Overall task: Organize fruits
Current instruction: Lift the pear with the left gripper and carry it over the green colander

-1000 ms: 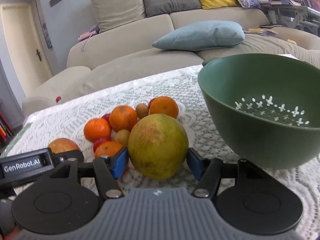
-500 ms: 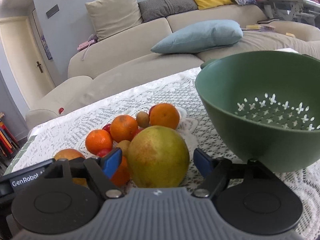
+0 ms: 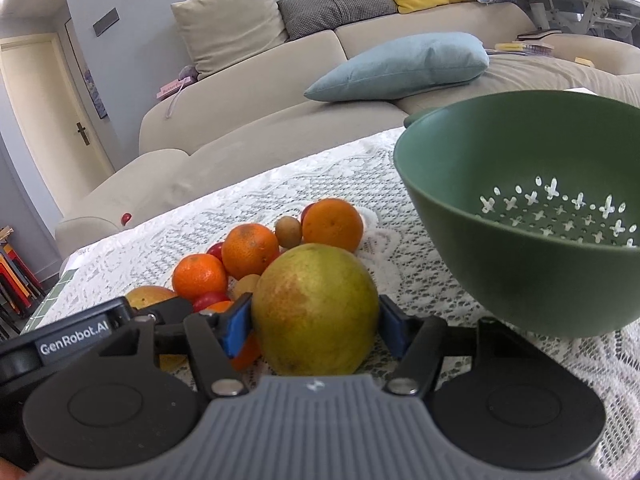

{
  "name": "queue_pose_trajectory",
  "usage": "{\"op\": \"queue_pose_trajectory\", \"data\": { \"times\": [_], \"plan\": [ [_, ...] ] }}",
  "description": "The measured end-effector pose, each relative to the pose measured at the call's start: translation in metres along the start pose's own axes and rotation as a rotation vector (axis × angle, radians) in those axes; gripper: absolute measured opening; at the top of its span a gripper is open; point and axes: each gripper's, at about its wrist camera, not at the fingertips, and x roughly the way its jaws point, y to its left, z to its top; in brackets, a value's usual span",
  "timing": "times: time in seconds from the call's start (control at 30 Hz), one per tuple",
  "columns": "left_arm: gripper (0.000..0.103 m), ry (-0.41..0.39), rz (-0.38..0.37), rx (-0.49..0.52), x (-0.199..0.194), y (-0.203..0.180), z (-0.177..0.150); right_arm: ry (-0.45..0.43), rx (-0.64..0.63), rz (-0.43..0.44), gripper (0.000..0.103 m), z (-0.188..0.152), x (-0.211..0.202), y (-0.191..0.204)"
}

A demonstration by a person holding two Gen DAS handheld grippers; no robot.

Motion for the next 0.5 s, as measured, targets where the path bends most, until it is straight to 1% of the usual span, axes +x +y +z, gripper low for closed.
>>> {"op": "queue_pose_trajectory", "data": {
  "times": [0.1,0.2,0.3,0.5],
  "plan": [
    [0.080,-0.015,0.009,0.007,-0.004,0.000,-0.002,0.002,-0.021,0.003,0.062,-0.001,-0.002,0.001],
    [0.080,-0.038,-0.004,0.007,-0.012,0.000,-0.001,-0.005,-0.031,0.018,0.062,0.000,-0.008,0.001],
    [0.080,-0.045,-0.005,0.024,-0.022,-0.003,0.002,-0.018,-0.057,0.030,0.062,0.002,-0.017,0.004],
    [0.080,-0.025,-0.021,0.060,-0.044,-0.014,0.010,-0.043,-0.103,0.065,0.062,0.012,-0.043,0.012]
  ]
}}
